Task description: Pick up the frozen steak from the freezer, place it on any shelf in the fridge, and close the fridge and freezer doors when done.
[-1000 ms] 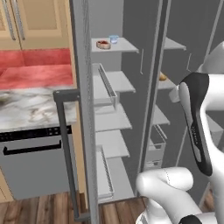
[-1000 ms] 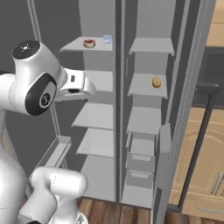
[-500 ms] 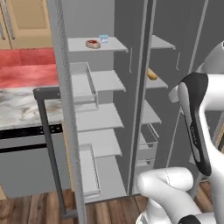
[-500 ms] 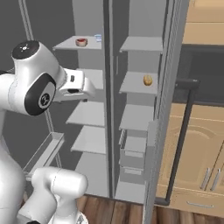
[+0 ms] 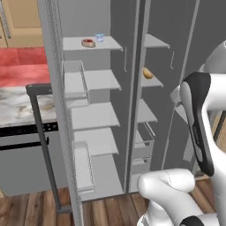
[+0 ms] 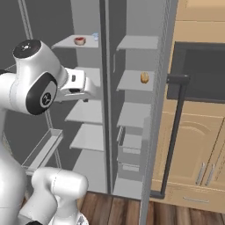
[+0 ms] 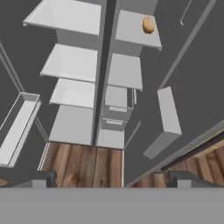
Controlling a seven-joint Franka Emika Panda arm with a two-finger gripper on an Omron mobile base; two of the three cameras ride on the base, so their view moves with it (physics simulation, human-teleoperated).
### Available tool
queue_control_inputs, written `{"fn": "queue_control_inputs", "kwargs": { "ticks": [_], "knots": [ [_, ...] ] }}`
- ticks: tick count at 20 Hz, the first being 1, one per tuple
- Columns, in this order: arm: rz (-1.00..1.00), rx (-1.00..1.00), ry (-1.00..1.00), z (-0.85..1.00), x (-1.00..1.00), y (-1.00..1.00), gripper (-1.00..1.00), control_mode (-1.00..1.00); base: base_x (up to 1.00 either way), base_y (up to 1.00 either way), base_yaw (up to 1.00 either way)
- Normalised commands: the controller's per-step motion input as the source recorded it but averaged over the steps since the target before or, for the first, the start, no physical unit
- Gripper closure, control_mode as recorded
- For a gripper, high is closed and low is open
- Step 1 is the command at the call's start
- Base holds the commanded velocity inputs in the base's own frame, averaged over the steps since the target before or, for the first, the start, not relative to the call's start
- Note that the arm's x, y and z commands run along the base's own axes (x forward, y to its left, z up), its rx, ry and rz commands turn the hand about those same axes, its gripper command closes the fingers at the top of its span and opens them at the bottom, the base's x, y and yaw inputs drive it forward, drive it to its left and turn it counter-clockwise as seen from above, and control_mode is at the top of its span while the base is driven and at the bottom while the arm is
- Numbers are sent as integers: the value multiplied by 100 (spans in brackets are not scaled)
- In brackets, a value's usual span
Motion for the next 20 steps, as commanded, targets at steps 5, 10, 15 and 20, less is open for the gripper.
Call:
{"fn": "queue_control_inputs", "kwargs": {
  "ticks": [5, 10, 15, 20],
  "knots": [
    [0, 0, 0, 0, 0, 0, -100, 100, -39, -19, 0],
    [0, 0, 0, 0, 0, 0, -100, 100, -14, -6, -1],
    [0, 1, 0, 1, -2, 0, -100, -100, -4, 0, -1],
    [0, 1, -4, 8, -13, 1, -100, -100, 0, 0, 0]
  ]
}}
